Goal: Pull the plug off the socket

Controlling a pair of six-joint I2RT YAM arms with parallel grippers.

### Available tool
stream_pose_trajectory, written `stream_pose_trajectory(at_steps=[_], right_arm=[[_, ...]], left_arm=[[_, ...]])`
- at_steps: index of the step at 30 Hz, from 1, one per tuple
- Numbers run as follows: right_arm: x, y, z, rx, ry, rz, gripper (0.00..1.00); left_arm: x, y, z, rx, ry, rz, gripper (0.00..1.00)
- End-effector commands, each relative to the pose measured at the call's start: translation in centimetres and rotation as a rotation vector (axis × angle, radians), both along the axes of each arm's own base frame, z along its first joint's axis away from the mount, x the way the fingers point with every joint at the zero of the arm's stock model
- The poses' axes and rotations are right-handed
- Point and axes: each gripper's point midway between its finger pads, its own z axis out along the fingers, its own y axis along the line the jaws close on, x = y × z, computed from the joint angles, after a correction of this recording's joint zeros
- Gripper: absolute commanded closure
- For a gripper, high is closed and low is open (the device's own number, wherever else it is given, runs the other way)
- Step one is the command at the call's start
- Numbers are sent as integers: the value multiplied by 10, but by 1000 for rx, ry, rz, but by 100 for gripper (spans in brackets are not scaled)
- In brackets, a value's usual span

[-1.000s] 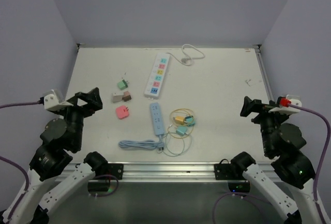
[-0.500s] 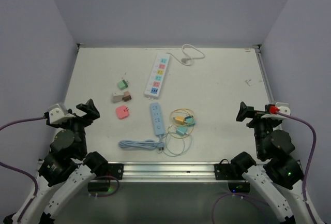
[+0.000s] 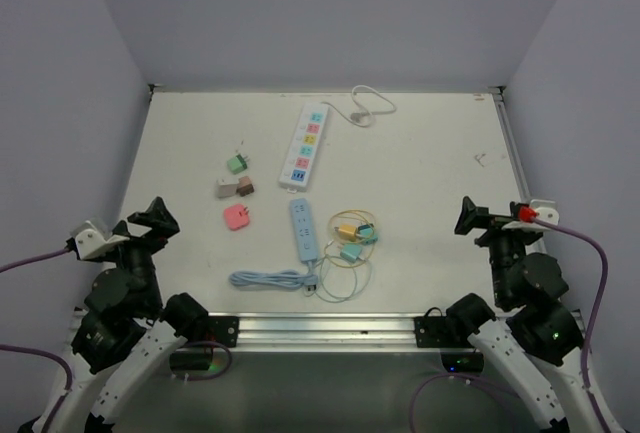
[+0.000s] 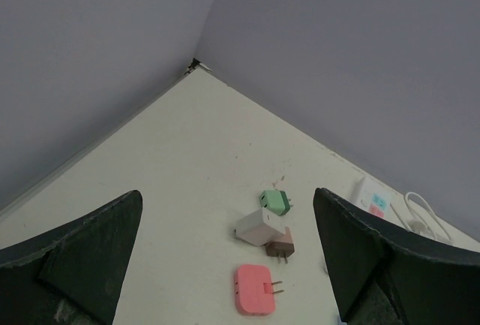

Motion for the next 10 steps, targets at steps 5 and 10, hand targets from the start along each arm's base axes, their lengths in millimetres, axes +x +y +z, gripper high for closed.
stream_pose_trajectory(at_steps=[5, 10], right_arm=[[5, 7, 10, 1, -19, 26, 1], [6, 12, 9, -7, -15, 50, 1]], left_arm=[[3, 2, 0, -4, 2, 37, 0], [3, 2, 1, -5, 0, 35, 0]])
